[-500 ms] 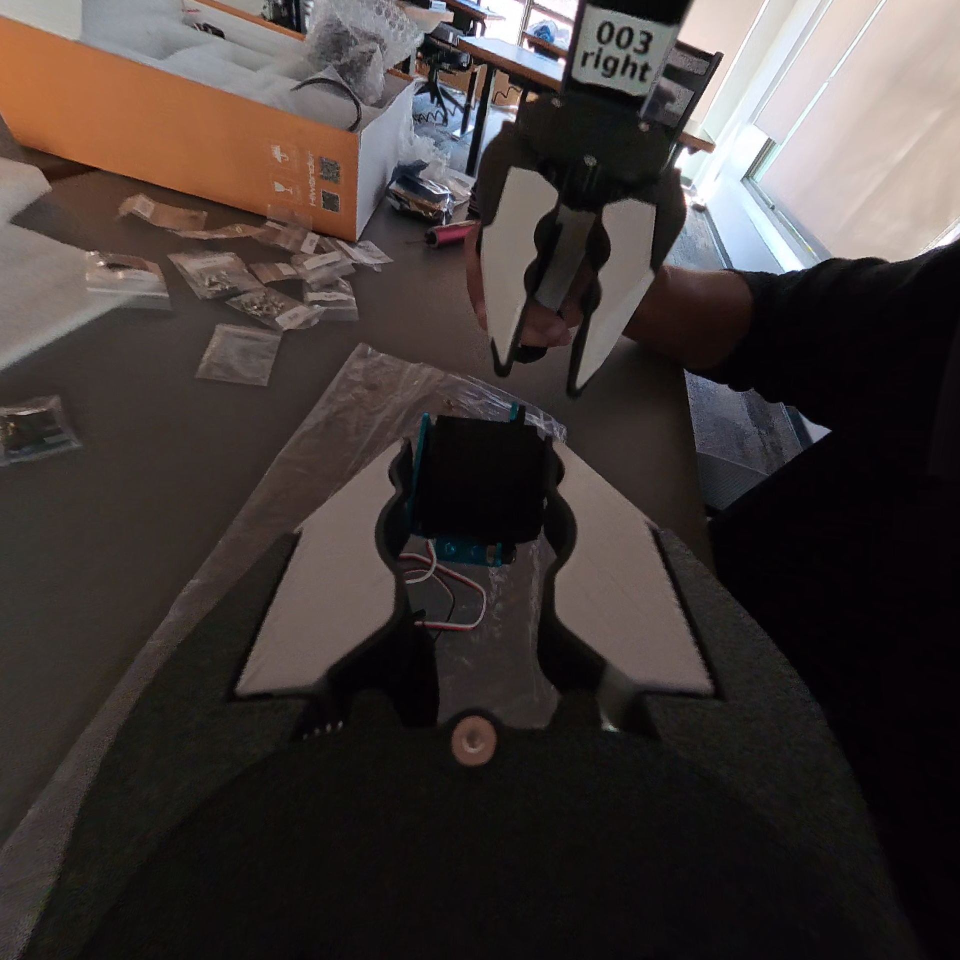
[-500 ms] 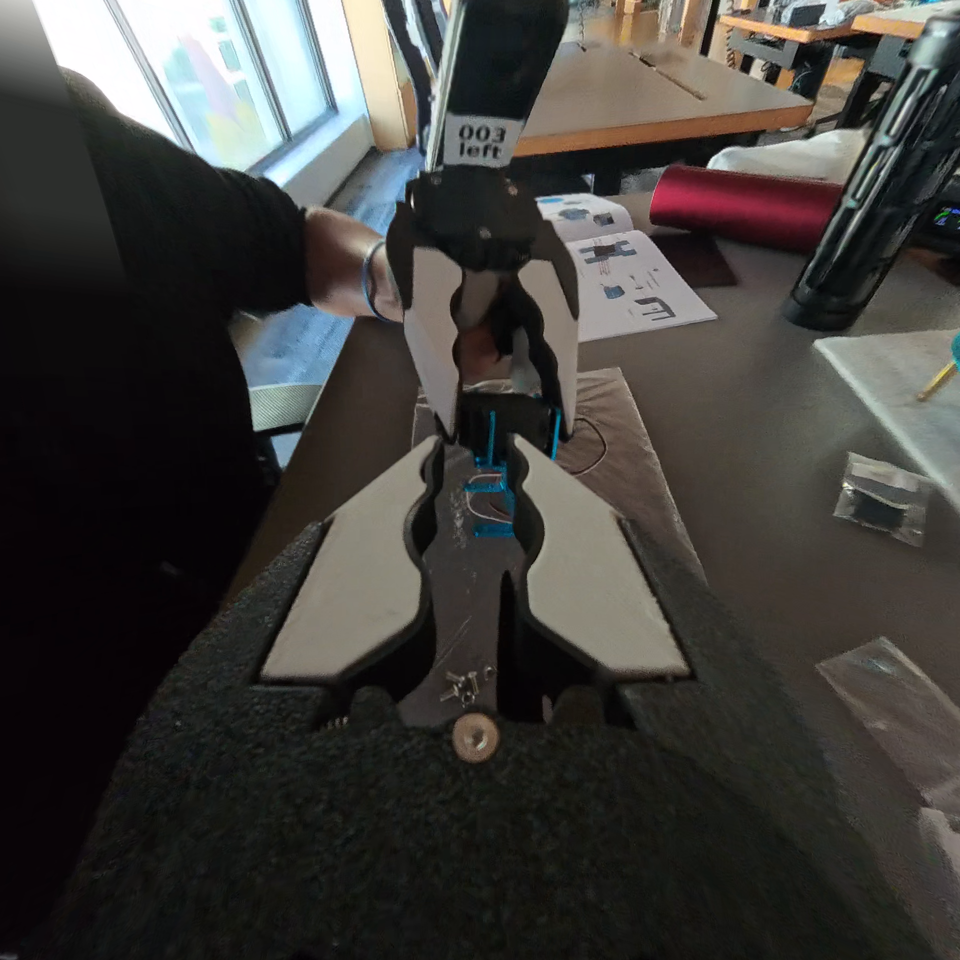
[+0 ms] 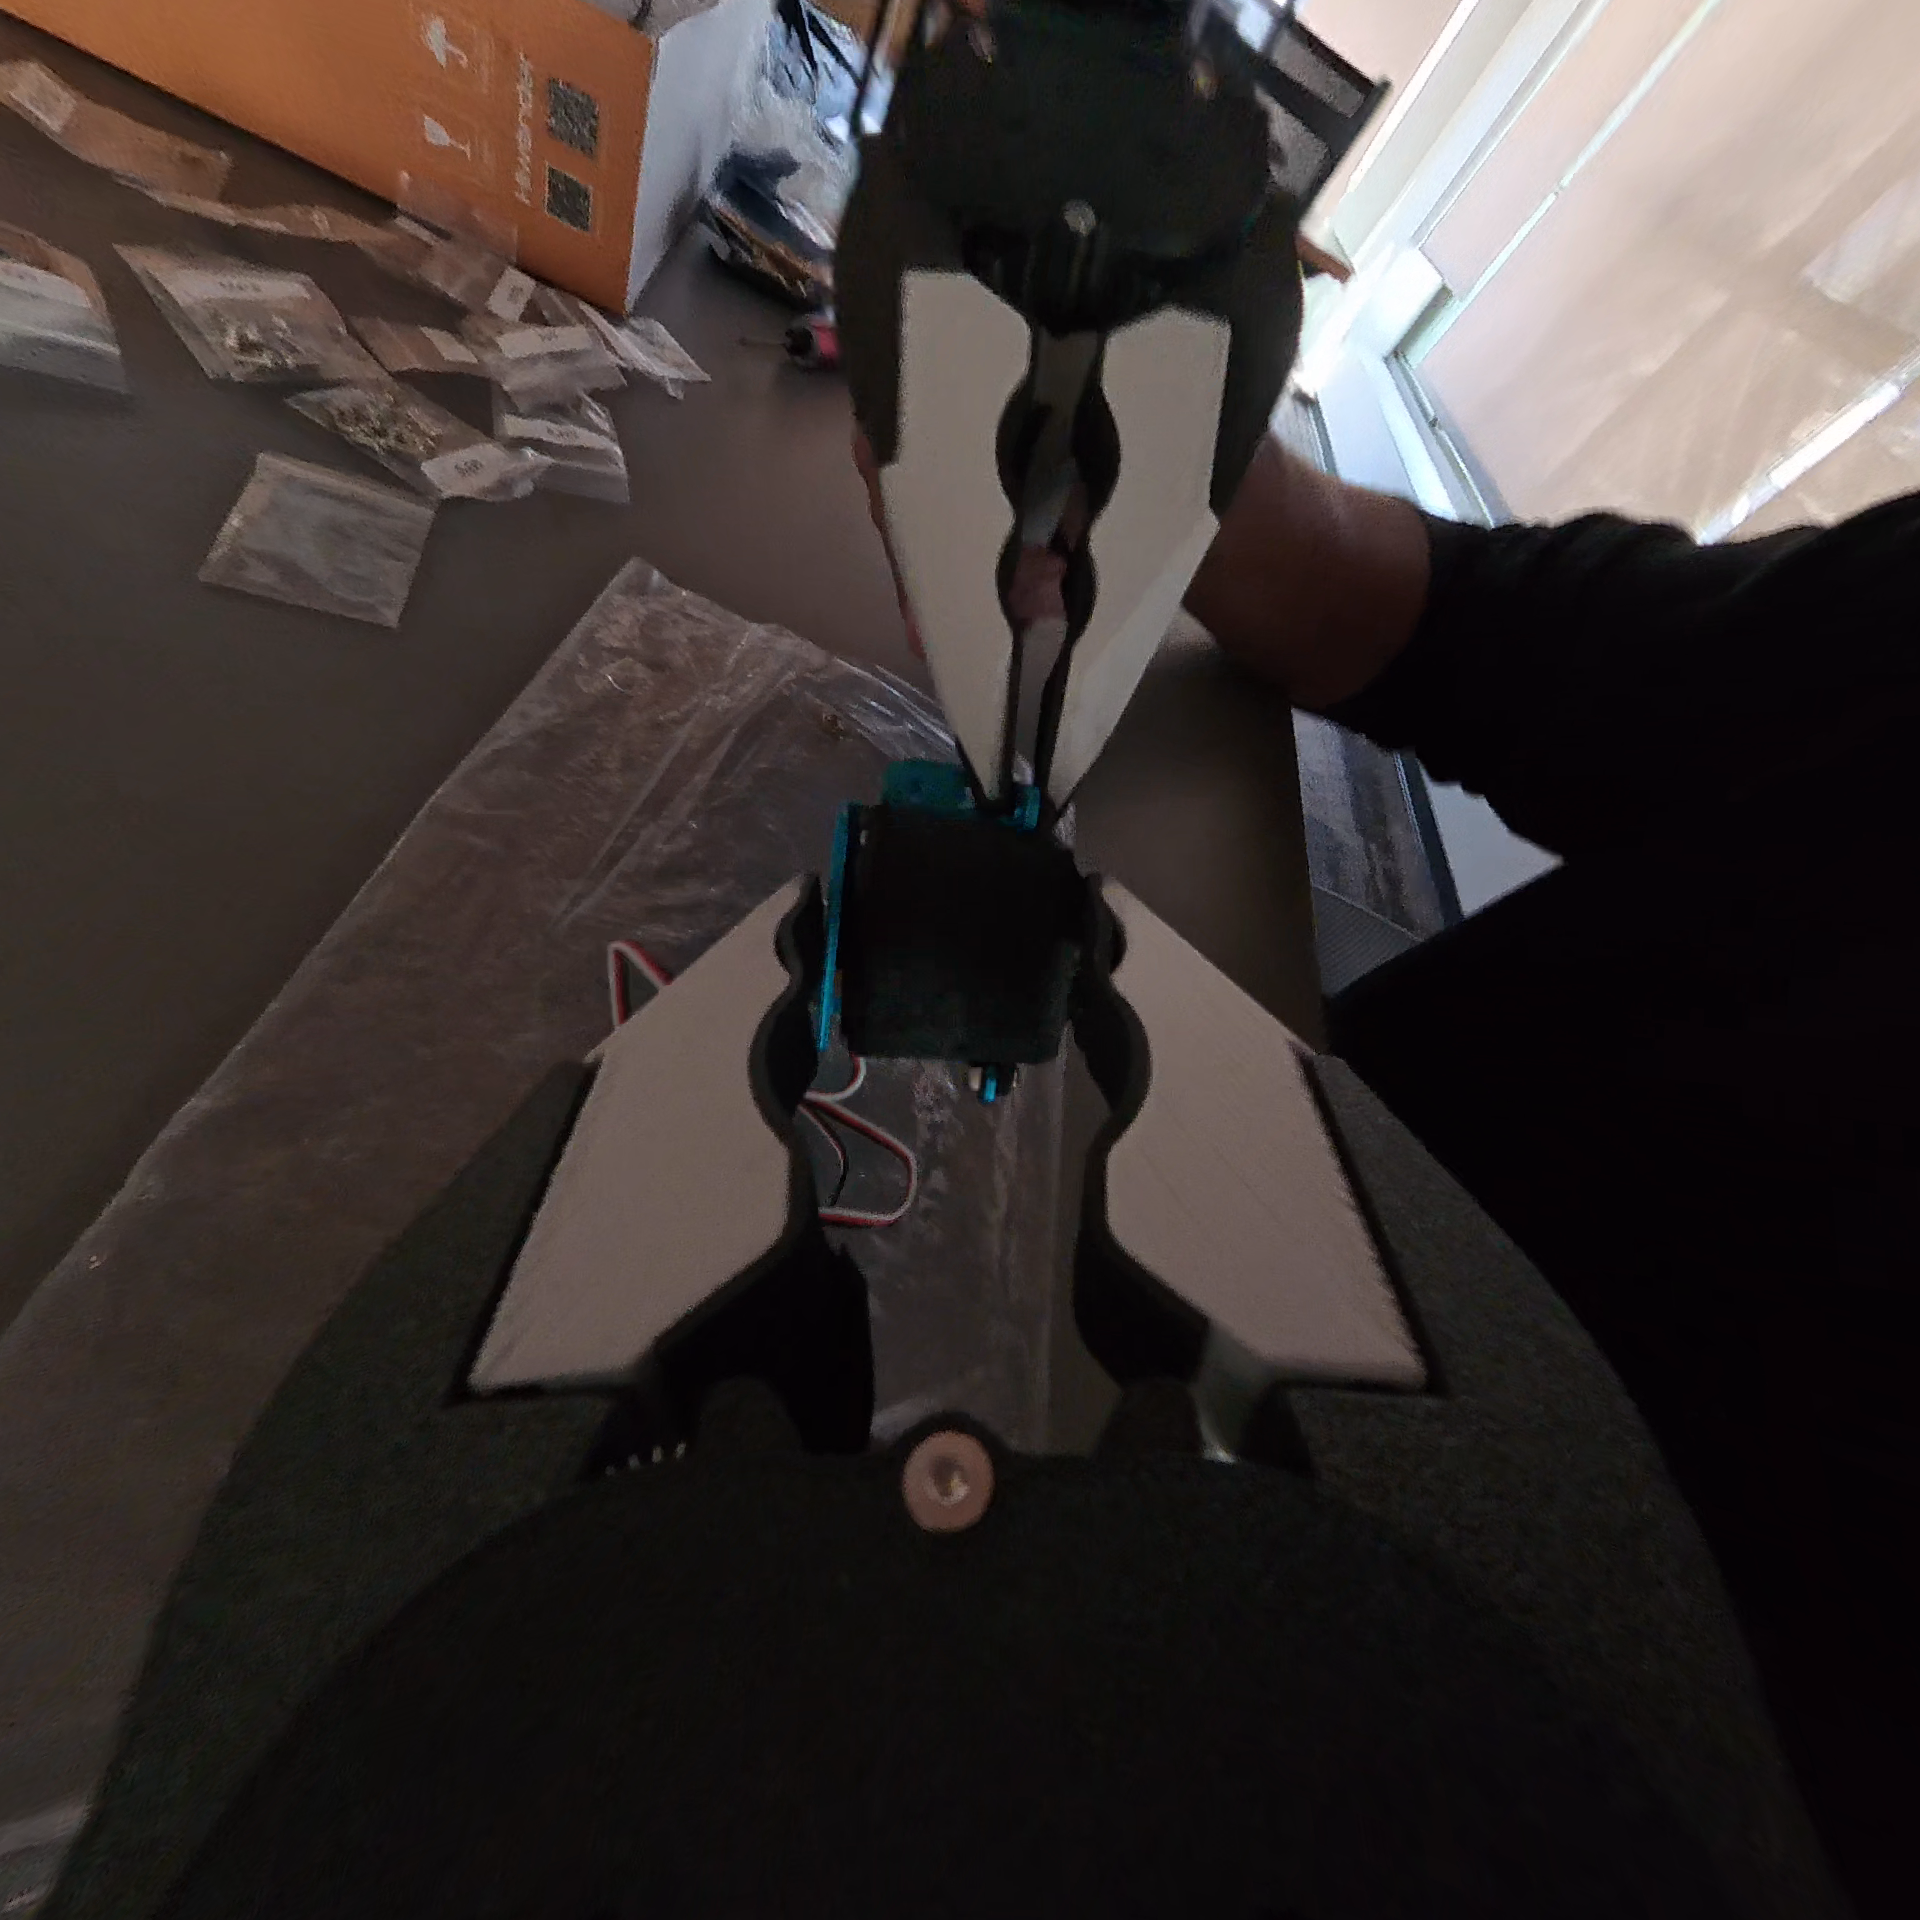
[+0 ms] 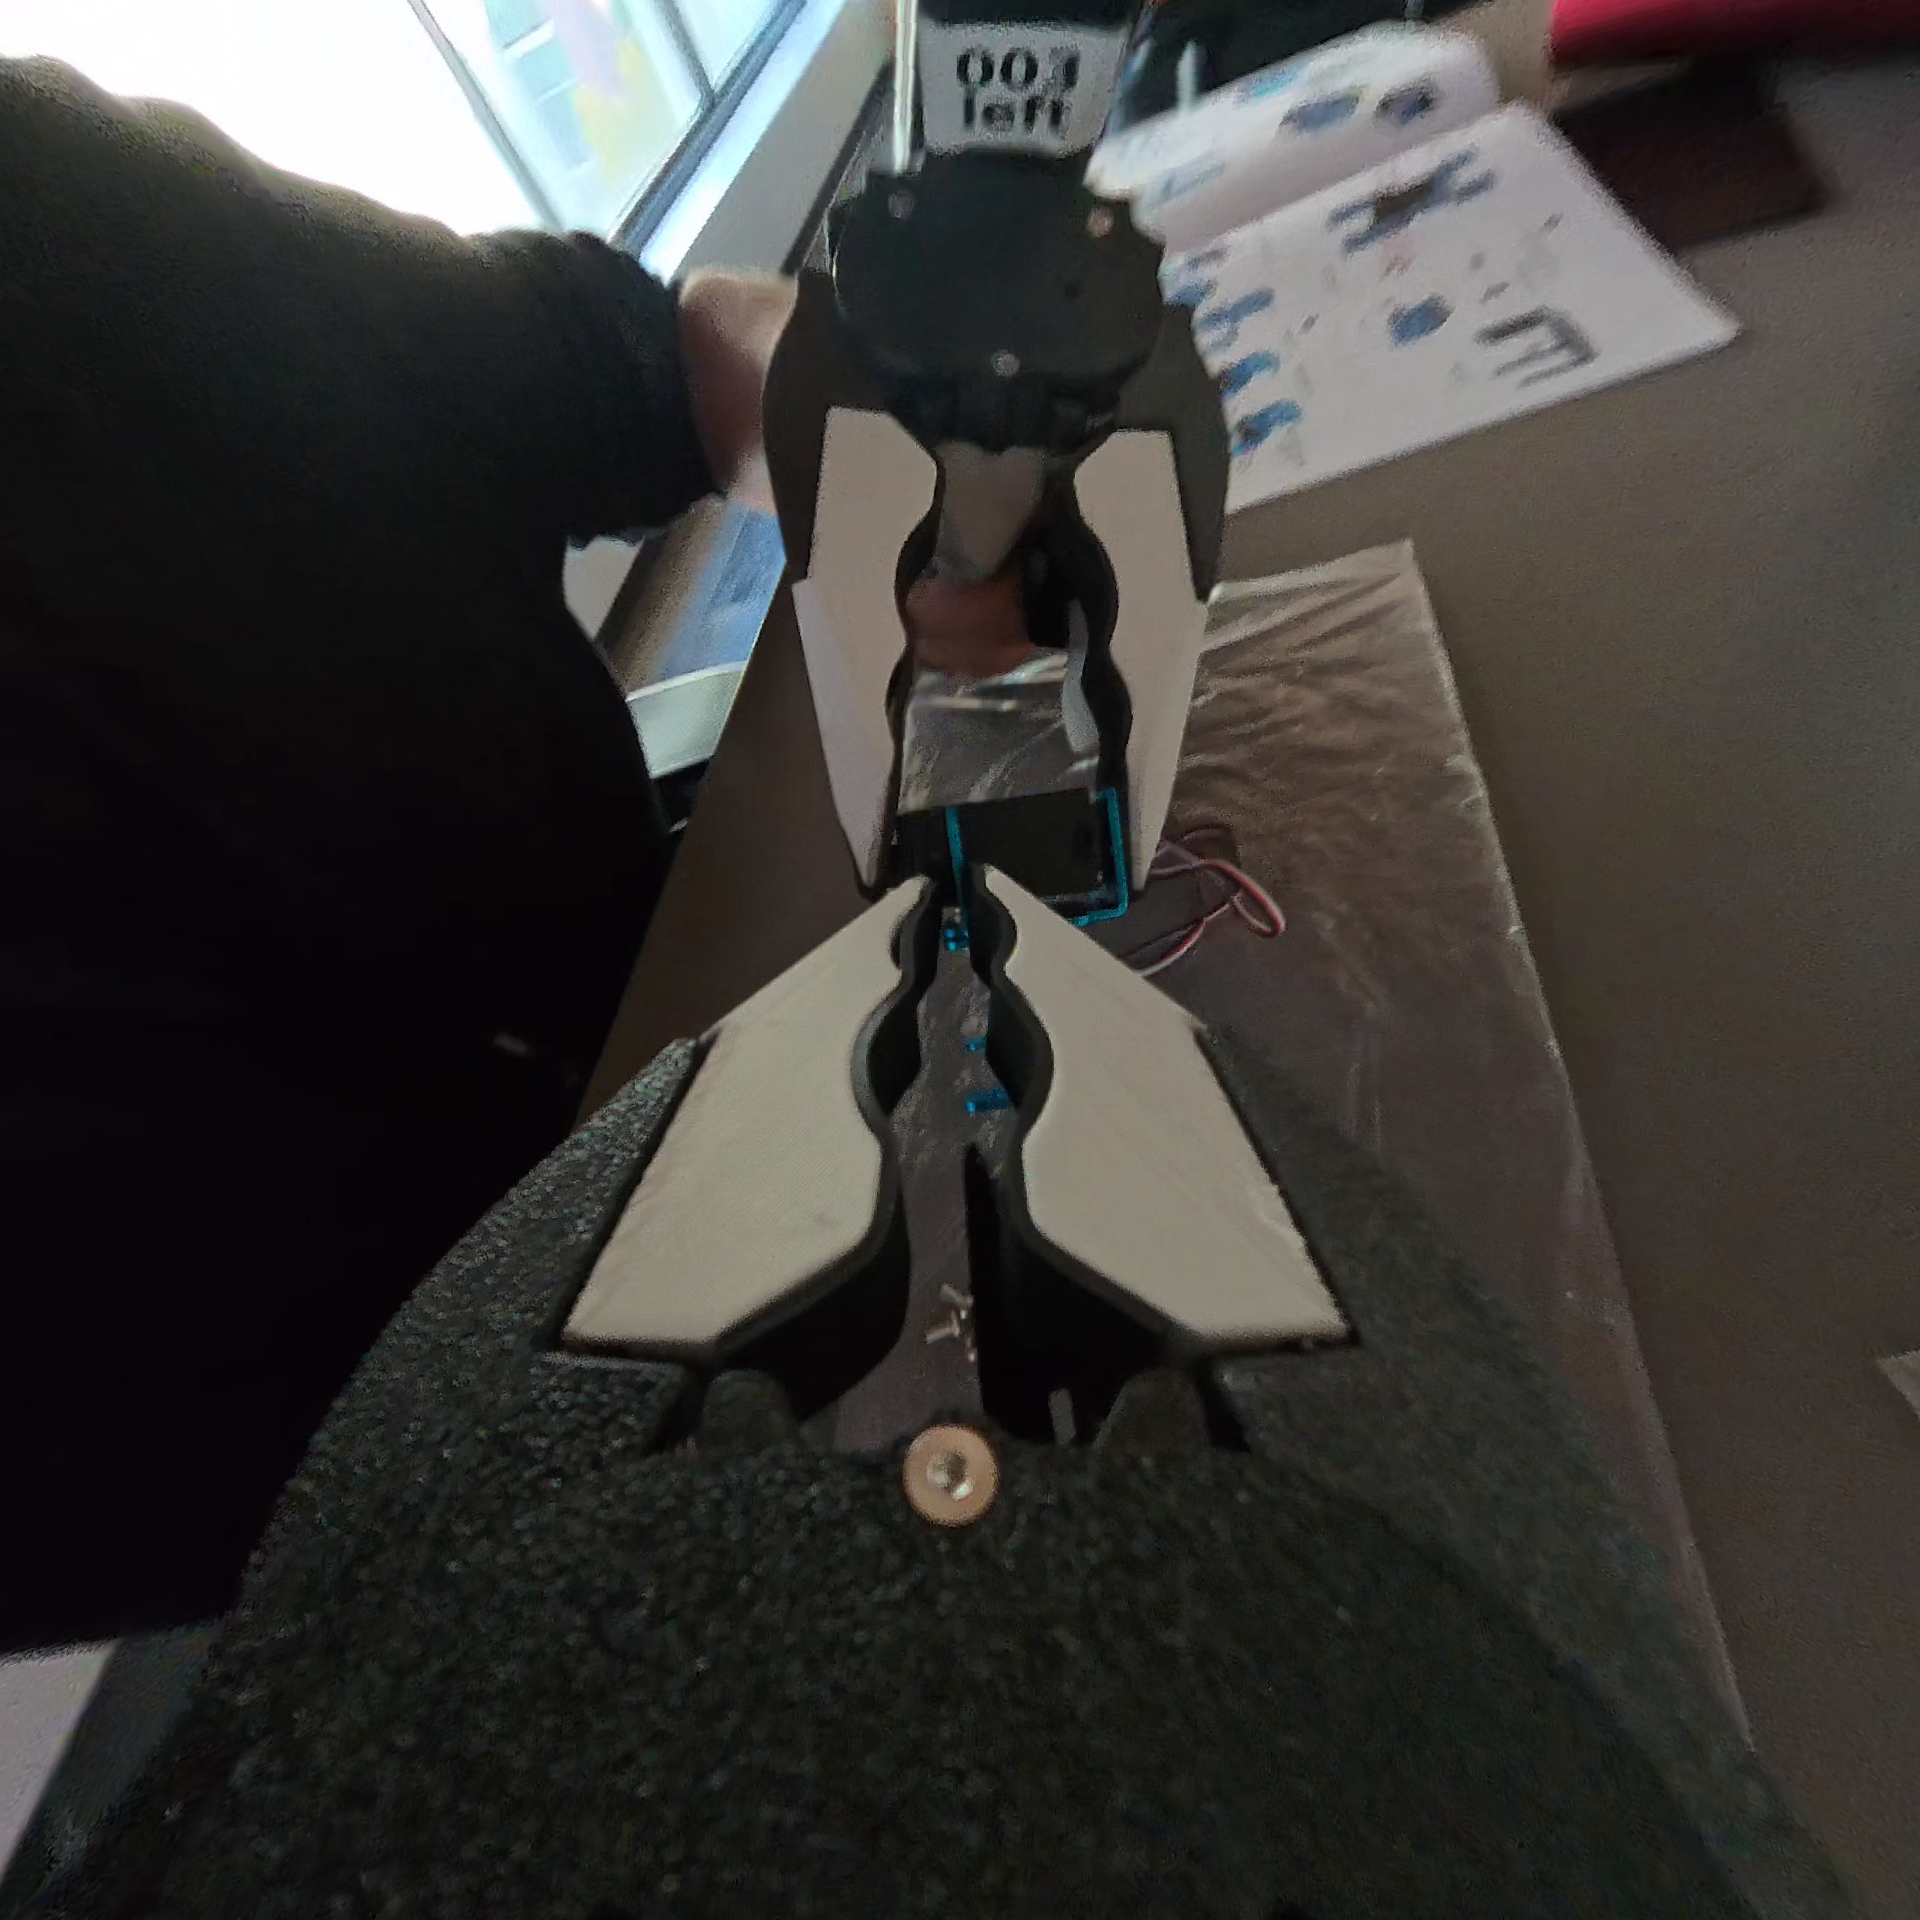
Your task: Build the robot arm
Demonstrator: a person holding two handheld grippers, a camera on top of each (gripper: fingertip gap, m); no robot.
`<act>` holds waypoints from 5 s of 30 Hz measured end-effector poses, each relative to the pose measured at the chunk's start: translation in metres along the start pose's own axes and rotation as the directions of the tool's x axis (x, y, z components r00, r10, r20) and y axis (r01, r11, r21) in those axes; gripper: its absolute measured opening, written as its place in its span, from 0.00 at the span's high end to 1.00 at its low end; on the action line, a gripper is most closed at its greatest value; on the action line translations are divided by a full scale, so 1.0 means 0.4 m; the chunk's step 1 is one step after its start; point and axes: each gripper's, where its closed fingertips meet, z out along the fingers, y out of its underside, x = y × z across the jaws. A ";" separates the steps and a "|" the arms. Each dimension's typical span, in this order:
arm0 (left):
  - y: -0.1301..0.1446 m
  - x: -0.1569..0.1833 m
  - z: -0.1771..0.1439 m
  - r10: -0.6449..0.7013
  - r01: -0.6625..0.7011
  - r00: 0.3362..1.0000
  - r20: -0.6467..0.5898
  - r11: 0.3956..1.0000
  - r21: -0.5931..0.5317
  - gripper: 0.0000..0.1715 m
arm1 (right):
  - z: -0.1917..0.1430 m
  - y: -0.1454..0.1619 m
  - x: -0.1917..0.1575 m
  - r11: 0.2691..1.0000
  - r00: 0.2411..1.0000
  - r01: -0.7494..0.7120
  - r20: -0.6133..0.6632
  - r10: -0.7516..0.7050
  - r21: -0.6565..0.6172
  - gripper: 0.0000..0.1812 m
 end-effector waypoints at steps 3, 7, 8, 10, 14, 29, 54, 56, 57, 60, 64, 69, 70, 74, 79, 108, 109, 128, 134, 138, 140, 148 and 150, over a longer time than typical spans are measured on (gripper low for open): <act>-0.001 -0.027 -0.015 0.049 -0.050 0.997 0.053 0.999 0.008 0.72 | 0.004 0.021 0.020 0.989 1.000 0.021 -0.003 -0.022 -0.149 0.98; -0.030 -0.021 -0.048 0.204 -0.209 0.975 0.087 0.976 0.058 0.83 | 0.018 0.043 0.040 0.907 0.981 0.133 -0.075 -0.177 -0.400 0.98; -0.027 -0.013 -0.048 0.258 -0.263 0.962 0.093 0.963 0.050 0.85 | 0.024 0.048 0.042 0.876 0.974 0.148 -0.086 -0.210 -0.459 0.98; -0.010 -0.002 -0.040 0.324 -0.326 0.941 0.094 0.945 0.010 0.86 | 0.035 0.057 0.034 0.832 0.970 0.162 -0.071 -0.234 -0.531 0.98; 0.027 0.013 -0.016 0.365 -0.362 0.929 0.067 0.931 -0.052 0.86 | 0.047 0.062 0.027 0.812 0.969 0.185 -0.035 -0.244 -0.554 0.98; 0.019 -0.038 -0.020 0.317 -0.310 0.931 0.183 0.948 -0.066 0.98 | -0.084 0.116 0.018 0.958 0.945 0.049 -0.299 -0.136 -0.283 0.88; -0.004 -0.088 -0.044 -0.054 0.047 0.987 0.149 0.998 0.052 0.98 | -0.058 0.287 -0.024 0.842 0.937 -0.030 -0.309 -0.164 -0.538 0.94; -0.003 -0.088 -0.044 -0.052 0.045 0.988 0.149 0.998 0.051 0.98 | -0.066 0.300 -0.029 0.835 0.937 -0.045 -0.313 -0.155 -0.548 0.94; -0.003 -0.087 -0.044 -0.050 0.043 0.988 0.149 0.998 0.050 0.98 | -0.070 0.301 -0.031 0.838 0.937 -0.046 -0.315 -0.153 -0.544 0.94; -0.003 -0.087 -0.043 -0.046 0.039 0.987 0.152 0.998 0.049 0.98 | -0.073 0.280 -0.023 0.860 0.923 -0.037 -0.346 -0.166 -0.510 0.95; -0.002 -0.085 -0.043 -0.039 0.032 0.987 0.154 0.998 0.046 0.98 | -0.050 0.271 -0.023 0.860 0.931 -0.041 -0.333 -0.153 -0.510 0.95; -0.002 -0.087 -0.045 -0.042 0.036 0.988 0.151 0.998 0.046 0.98 | -0.069 0.297 -0.017 0.832 0.922 -0.059 -0.350 -0.167 -0.551 0.96; -0.002 -0.086 -0.045 -0.043 0.036 0.988 0.150 0.998 0.046 0.98 | -0.075 0.301 -0.020 0.834 0.923 -0.065 -0.350 -0.159 -0.549 0.95; -0.001 -0.084 -0.044 -0.035 0.030 0.988 0.150 0.999 0.040 0.98 | -0.088 0.298 -0.033 0.858 0.931 -0.043 -0.332 -0.151 -0.511 0.95; 0.000 -0.083 -0.045 -0.032 0.027 0.988 0.150 0.999 0.036 0.98 | -0.106 0.301 -0.022 0.887 0.938 0.022 -0.299 -0.178 -0.460 0.94; -0.004 -0.102 -0.058 -0.163 0.158 0.983 0.084 0.985 0.064 0.98 | -0.091 0.292 -0.011 0.936 0.894 0.019 -0.413 -0.173 -0.351 0.94; -0.005 -0.104 -0.059 -0.169 0.164 0.982 0.082 0.984 0.065 0.98 | -0.092 0.291 -0.012 0.939 0.891 0.013 -0.422 -0.168 -0.344 0.94; -0.003 -0.102 -0.057 -0.169 0.165 0.983 0.068 0.984 0.062 0.98 | -0.094 0.300 -0.005 0.940 0.855 0.027 -0.480 -0.197 -0.339 0.94; 0.001 -0.091 -0.053 -0.142 0.140 0.988 0.051 0.989 0.044 0.97 | -0.095 0.300 -0.003 0.950 0.864 0.027 -0.470 -0.179 -0.312 0.98; 0.004 -0.081 -0.048 -0.110 0.109 0.993 0.041 0.994 0.033 0.98 | -0.096 0.295 0.006 0.951 0.845 0.019 -0.503 -0.179 -0.308 0.98; 0.005 -0.077 -0.045 -0.093 0.092 0.995 0.041 0.995 0.028 0.97 | -0.092 0.284 0.002 0.963 0.853 -0.009 -0.504 -0.133 -0.270 0.98; 0.010 -0.063 -0.036 -0.029 0.028 0.998 0.052 1.000 0.013 0.98 | -0.029 0.109 -0.010 0.999 0.852 0.042 -0.522 -0.050 -0.027 1.00; 0.012 -0.059 -0.032 -0.009 0.008 0.998 0.063 1.000 0.009 0.98 | -0.011 0.068 -0.001 0.998 0.845 0.056 -0.533 -0.037 0.020 1.00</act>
